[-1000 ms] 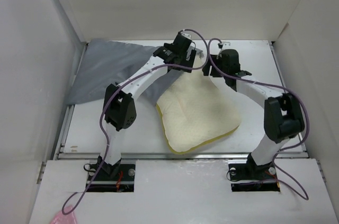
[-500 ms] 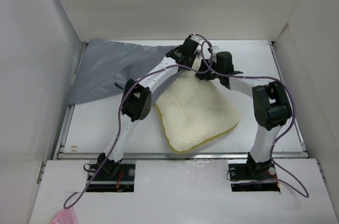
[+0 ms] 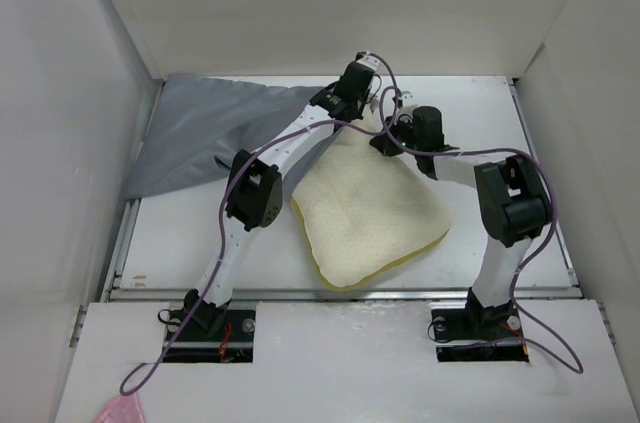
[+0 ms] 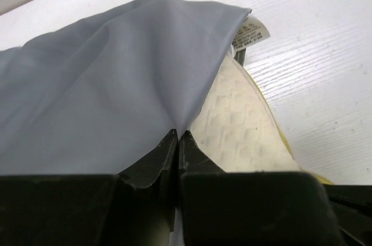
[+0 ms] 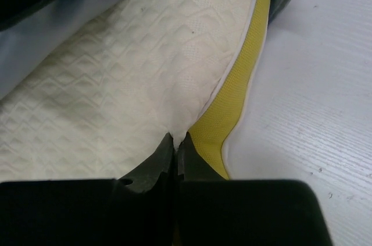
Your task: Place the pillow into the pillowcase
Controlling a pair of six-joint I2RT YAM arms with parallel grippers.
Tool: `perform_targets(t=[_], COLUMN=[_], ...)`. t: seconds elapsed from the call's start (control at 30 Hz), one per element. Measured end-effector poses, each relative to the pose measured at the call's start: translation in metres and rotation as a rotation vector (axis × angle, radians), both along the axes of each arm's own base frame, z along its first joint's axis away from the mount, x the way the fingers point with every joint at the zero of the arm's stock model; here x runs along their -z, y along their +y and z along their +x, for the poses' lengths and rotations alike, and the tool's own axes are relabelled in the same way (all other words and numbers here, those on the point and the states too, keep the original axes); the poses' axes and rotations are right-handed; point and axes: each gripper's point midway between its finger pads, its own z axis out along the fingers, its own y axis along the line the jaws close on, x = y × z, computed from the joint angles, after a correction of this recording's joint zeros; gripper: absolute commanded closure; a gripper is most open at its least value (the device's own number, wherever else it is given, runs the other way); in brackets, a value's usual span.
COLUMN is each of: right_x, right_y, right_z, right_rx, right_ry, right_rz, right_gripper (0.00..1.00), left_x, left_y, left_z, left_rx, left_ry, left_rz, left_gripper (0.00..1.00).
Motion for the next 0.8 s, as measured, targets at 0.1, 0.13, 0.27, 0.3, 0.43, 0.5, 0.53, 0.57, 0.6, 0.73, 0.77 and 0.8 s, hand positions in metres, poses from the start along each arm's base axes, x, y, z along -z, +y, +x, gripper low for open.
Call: perform_targets(t=[0.1,0.13,0.27,0.3,0.43,0.5,0.53,0.57,0.6,0.73,0.77,0.8], right_x=[-0.002,-0.004,-0.006,-0.007,-0.017,-0.031,-0.042,-0.053,-0.064,-0.095,-0.097,-0.097], right_y=[0.001,0.001,0.004,0.006,0.017,0.023,0.026,0.029,0.032,0.035,0.032,0.029], right_z=[-0.006,-0.007,-0.011,-0.013,-0.025,-0.029,-0.030,-0.032,-0.034,-0.044,-0.048,-0.052], right_rx=[-0.013,-0.016,-0.034,-0.044,-0.089,-0.110,-0.121,-0.138,-0.154,-0.181,-0.173,-0.163], right_ry=[-0.020,-0.022,-0.032,-0.037,-0.078,-0.118,-0.148,-0.176,-0.197,-0.247,-0.243,-0.235], right_rz=[0.017,0.021,0.041,0.055,0.173,0.246,0.287,0.327,0.366,0.484,0.504,0.518], right_gripper=[1.00,1.00,1.00,1.00,1.00,1.00,1.00,1.00,1.00,1.00,1.00,1.00], left_x=[-0.005,-0.005,-0.004,-0.004,-0.020,-0.042,-0.054,-0.065,-0.074,-0.095,-0.093,-0.086], left_y=[-0.004,-0.005,-0.010,-0.013,-0.026,-0.036,-0.043,-0.050,-0.056,-0.068,-0.065,-0.062], left_z=[0.000,0.000,-0.004,-0.008,-0.031,-0.047,-0.060,-0.074,-0.088,-0.144,-0.154,-0.163], left_rx=[0.015,0.020,0.050,0.072,0.181,0.246,0.282,0.319,0.352,0.436,0.437,0.439], left_ry=[-0.007,-0.006,0.011,0.022,0.056,0.038,0.031,0.021,0.013,0.008,0.022,0.036], left_rz=[-0.018,-0.022,-0.043,-0.054,-0.102,-0.113,-0.114,-0.116,-0.117,-0.132,-0.139,-0.153], left_gripper=[1.00,1.00,1.00,1.00,1.00,1.00,1.00,1.00,1.00,1.00,1.00,1.00])
